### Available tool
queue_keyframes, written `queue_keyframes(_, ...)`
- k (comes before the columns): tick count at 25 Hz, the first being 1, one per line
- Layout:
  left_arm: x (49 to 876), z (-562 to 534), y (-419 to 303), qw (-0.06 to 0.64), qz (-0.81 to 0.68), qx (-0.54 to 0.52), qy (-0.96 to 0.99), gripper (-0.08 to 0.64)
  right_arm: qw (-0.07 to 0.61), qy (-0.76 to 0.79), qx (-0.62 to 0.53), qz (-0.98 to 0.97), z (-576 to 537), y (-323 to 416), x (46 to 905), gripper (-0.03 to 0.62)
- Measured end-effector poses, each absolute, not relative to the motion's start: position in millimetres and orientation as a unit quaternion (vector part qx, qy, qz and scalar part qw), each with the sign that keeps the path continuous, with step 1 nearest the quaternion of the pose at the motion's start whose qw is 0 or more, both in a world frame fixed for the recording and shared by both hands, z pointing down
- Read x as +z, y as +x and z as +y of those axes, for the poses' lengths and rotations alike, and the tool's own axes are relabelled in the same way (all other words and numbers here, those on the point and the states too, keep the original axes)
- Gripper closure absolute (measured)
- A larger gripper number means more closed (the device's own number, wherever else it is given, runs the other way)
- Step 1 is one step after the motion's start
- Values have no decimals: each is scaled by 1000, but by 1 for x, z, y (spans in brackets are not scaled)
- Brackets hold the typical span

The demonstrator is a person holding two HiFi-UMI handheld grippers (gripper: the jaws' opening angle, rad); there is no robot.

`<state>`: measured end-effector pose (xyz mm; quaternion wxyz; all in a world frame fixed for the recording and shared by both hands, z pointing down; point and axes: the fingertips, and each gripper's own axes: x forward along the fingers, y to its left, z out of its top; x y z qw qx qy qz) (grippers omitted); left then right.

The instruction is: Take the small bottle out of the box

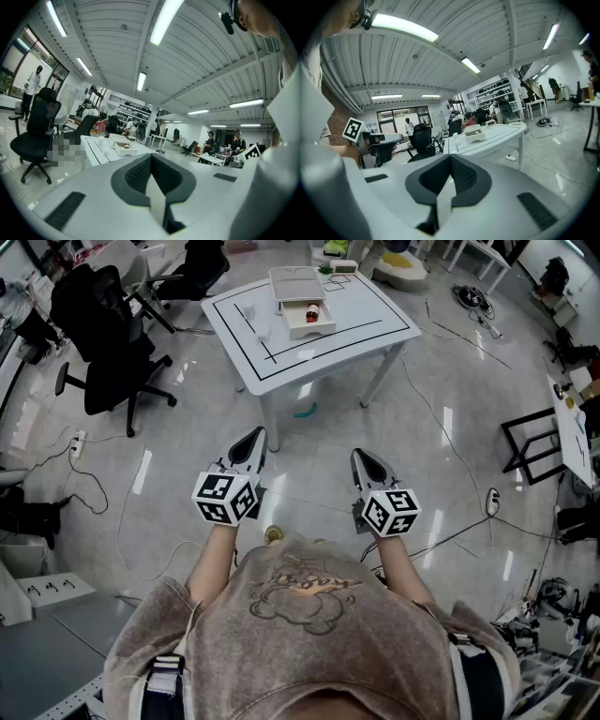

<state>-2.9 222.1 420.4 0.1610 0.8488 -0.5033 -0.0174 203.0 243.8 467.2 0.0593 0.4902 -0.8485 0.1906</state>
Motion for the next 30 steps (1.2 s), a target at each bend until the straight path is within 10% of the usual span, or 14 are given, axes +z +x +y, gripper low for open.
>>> queue_keyframes(30, 432, 153, -58, 150, -457, -34, 876, 552, 44, 544, 171, -821, 182, 144, 480, 596)
